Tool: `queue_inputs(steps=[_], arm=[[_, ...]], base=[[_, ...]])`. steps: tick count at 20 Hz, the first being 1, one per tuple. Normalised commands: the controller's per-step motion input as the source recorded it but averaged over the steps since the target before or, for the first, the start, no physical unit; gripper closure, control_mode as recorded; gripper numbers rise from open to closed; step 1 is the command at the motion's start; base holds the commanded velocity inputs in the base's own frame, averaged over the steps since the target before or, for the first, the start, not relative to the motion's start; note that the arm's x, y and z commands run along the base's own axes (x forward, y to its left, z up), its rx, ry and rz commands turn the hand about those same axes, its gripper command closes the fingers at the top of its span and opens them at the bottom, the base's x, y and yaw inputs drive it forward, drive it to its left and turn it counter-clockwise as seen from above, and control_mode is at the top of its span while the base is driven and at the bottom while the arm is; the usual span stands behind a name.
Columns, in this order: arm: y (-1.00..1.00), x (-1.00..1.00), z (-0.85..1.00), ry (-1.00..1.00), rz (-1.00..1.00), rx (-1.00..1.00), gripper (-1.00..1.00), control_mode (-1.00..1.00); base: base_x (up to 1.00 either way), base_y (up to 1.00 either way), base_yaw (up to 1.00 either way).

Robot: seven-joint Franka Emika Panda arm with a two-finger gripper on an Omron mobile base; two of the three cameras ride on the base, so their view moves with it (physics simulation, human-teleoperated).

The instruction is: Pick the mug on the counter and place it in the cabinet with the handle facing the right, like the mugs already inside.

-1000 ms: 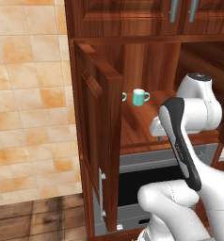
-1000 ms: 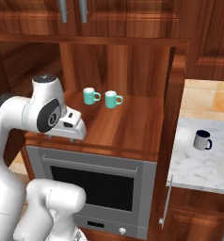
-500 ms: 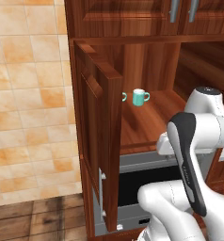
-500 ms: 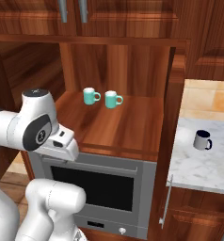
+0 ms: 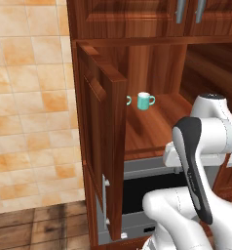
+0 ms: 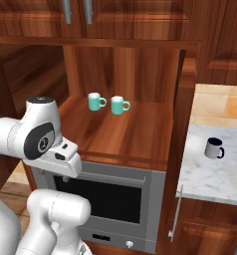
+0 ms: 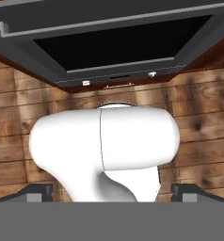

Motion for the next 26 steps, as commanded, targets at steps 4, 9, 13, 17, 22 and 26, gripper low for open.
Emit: queue_inputs(steps=[4, 9, 13, 17, 22, 26], arm=[[0.0, -0.02, 0.0, 0.0, 0.0, 0.0, -1.0, -1.0], [0.0, 0.0, 0.0, 0.0, 0.0, 0.0, -1.0, 1.0], [0.0, 0.0, 0.0, 0.0, 0.0, 0.0, -1.0, 1.0], [0.0, 0.0, 0.0, 0.0, 0.0, 0.0, -1.0, 1.0], [0.0, 0.0, 0.0, 0.0, 0.0, 0.0, -1.0, 1.0], [0.0, 0.0, 0.0, 0.0, 0.0, 0.0, -1.0, 1.0]], base=[[0.0, 0.0, 0.0], [-0.32, 0.0, 0.0], [-0.47, 0.0, 0.0], [-0.57, 0.02, 0.0], [-0.63, 0.02, 0.0], [-0.6, 0.03, 0.0]])
